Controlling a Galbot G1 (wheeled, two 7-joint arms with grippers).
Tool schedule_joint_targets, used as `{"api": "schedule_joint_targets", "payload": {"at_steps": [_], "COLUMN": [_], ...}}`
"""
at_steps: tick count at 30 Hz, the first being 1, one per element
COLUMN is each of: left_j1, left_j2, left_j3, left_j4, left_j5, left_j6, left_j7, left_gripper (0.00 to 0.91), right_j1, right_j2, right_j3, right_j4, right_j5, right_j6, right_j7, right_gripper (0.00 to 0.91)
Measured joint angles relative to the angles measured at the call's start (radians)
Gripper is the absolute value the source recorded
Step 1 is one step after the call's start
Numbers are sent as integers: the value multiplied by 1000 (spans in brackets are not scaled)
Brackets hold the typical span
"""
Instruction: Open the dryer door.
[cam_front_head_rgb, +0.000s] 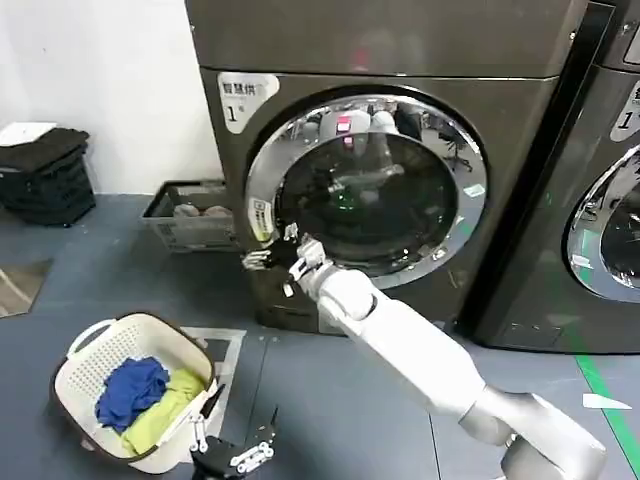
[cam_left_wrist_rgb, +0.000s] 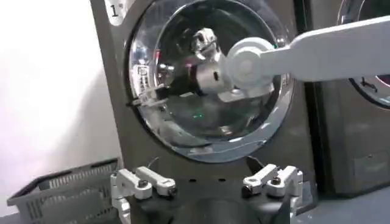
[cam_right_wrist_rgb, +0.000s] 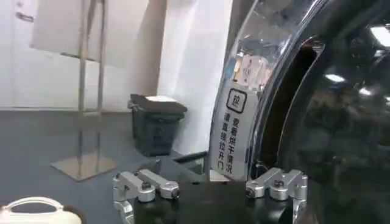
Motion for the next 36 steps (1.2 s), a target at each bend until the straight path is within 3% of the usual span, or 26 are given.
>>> {"api": "schedule_joint_targets", "payload": {"at_steps": [11,20,27,36], "left_j1": [-45,-106,-202,-337], "left_j2": [51,126,206,313], "left_j3": [-57,-153,-232,-265], "left_j4": [-22,-18,18,81], "left_j5": [-122,-273,-422,-515], "left_j6": [94,161,200,230], "left_j7": [19,86,157,180], "left_gripper": [907,907,907,907], "right_j1": [-5,-34,-57,-97], "right_j2": [-142,-242,-288,-342], "right_j3": [-30,-29,-6,36], "right_j4": [126,215,251,262], "right_j5": [60,88,108,134], "right_j6": [36,54,71,101], "right_j7": [-132,-202,-263,-412], "right_gripper": [907,907,907,907]}}
